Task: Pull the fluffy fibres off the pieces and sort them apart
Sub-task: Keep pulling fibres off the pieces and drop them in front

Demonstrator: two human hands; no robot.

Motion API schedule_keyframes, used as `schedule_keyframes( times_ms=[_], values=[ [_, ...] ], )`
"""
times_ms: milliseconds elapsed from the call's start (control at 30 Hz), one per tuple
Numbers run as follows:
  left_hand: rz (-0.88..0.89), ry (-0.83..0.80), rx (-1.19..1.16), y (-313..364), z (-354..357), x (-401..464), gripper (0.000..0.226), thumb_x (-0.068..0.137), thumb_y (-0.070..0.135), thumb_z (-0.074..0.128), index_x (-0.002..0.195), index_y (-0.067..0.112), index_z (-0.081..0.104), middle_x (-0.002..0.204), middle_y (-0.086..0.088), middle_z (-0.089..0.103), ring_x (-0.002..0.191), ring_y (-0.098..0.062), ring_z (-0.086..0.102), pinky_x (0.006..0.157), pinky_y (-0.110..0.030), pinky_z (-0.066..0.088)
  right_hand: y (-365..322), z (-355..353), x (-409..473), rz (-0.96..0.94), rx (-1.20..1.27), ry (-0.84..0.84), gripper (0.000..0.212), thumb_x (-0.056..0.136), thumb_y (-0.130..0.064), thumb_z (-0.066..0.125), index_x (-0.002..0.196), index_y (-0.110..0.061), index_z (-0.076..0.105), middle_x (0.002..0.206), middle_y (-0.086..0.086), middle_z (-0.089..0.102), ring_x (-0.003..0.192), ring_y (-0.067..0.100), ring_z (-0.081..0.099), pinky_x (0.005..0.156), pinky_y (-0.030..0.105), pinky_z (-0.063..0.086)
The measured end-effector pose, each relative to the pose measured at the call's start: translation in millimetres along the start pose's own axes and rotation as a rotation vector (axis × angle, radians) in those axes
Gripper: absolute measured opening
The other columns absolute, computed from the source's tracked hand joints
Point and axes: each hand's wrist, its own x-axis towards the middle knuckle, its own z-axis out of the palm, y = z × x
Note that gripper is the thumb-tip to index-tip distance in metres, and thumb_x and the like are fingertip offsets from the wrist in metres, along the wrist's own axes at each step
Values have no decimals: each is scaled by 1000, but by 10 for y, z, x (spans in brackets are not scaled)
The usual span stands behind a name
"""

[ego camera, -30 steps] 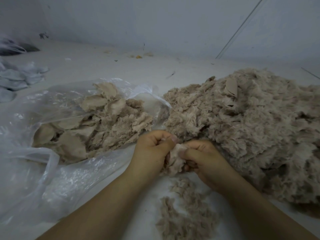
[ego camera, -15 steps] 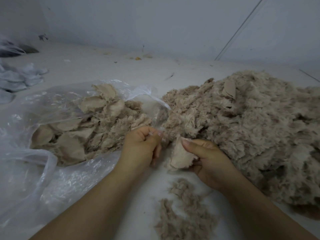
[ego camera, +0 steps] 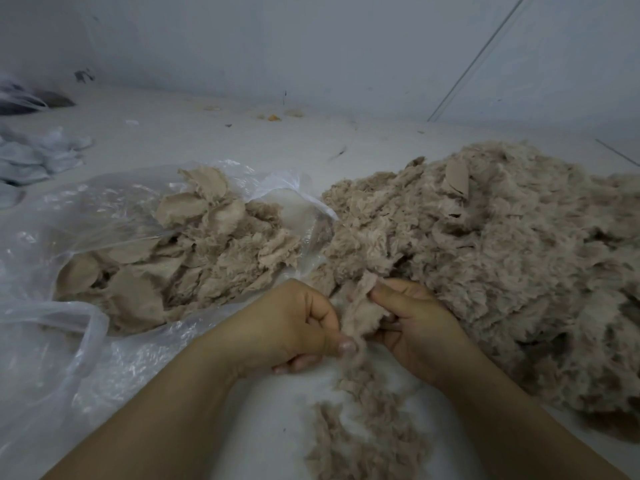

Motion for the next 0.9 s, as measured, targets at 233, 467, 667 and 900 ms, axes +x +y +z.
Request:
schedule_keyframes(
  times_ms=[233, 467, 667, 900],
  values=[
    [-3, -393, 118, 19, -49, -51, 18, 82, 6, 75, 99, 12, 74, 72, 0, 67, 42, -10, 49, 45, -22, 41, -5, -17, -22, 17, -4, -16, 39, 76, -28, 62, 93, 7, 67, 94, 27, 61, 83, 34, 61, 73, 37, 56],
    [53, 242, -45, -25, 27, 57, 29, 75, 39, 77, 64, 13, 68, 48, -7, 45, 34, -13, 36, 37, -18, 30, -4, 8, -28, 0, 29, -40, 60, 79, -27, 61, 108, 24, 50, 96, 32, 53, 84, 36, 56, 72, 36, 54],
    [88, 401, -37, -52, 280, 176, 31, 88, 22, 69, 63, 9, 58, 47, 2, 44, 39, -7, 35, 40, -19, 29, 19, -34, 0, 4, 23, -81, 40, 83, -27, 60, 94, 11, 66, 76, 21, 62, 64, 22, 61, 66, 33, 52],
    [129, 462, -454, -49, 279, 193, 30, 100, 20, 50, 72, 12, 59, 58, -16, 58, 43, -22, 53, 39, -24, 40, -5, -9, -8, -12, 35, -75, 29, 76, -21, 64, 89, 5, 61, 50, 4, 41, 42, 10, 43, 53, 25, 46]
  ],
)
